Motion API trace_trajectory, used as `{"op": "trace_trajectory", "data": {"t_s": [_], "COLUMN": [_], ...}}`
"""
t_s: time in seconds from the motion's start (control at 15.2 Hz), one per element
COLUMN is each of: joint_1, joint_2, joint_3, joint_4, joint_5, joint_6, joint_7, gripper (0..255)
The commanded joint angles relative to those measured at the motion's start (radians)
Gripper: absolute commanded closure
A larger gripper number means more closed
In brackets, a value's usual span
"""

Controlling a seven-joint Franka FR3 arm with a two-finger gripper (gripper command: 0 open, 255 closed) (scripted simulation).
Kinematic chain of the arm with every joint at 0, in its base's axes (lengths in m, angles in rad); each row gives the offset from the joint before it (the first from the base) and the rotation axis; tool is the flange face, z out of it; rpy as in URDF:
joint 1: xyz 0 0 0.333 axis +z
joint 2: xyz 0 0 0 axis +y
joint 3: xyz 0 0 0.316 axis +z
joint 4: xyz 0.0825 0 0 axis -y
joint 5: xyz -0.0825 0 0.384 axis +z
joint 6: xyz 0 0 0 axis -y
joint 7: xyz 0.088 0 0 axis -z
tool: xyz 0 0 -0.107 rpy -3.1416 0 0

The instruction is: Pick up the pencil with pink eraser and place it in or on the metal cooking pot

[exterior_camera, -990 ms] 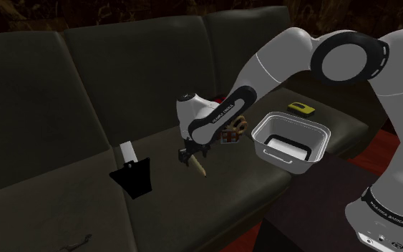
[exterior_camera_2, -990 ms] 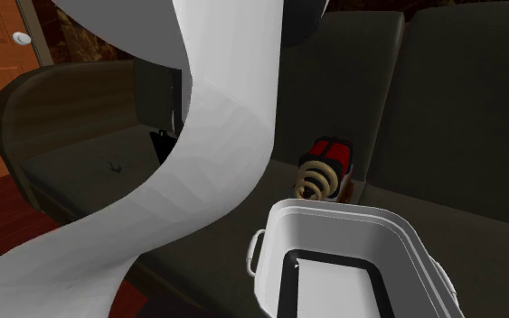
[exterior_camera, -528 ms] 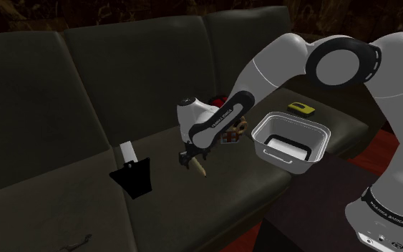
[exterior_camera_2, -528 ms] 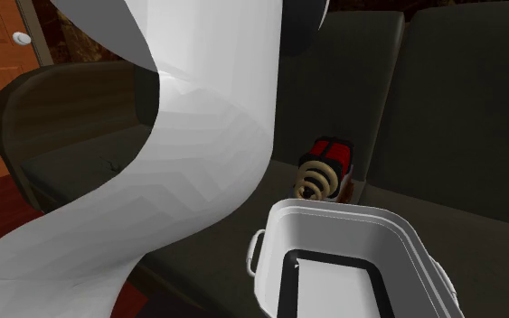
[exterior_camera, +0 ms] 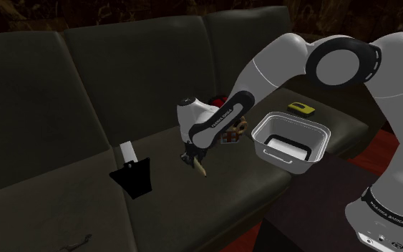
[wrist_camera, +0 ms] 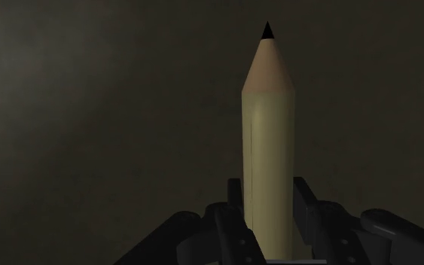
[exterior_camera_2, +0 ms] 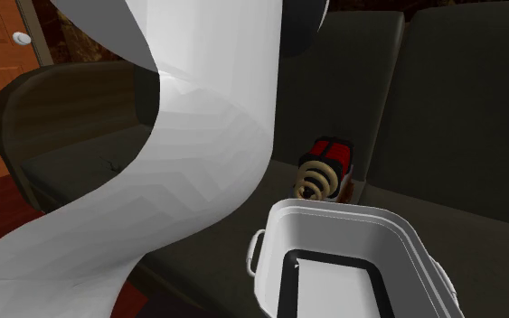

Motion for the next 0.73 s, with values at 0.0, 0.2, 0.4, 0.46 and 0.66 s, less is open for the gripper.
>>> {"op": "trace_trajectory", "data": {"t_s": [0.0,0.2,0.4,0.46,0.66], "joint_1": [0.0,0.0,-0.003,-0.004,-0.008], "joint_2": [0.001,0.0,-0.02,-0.031,-0.06], "joint_3": [0.0,0.0,0.004,0.006,0.011], "joint_4": [0.0,0.0,-0.006,-0.009,-0.014], "joint_5": [0.0,0.0,0.004,0.006,0.012], "joint_6": [0.0,0.0,-0.015,-0.023,-0.047], "joint_7": [0.0,0.0,-0.002,-0.004,-0.007], "gripper": [255,255,255,255,255]}}
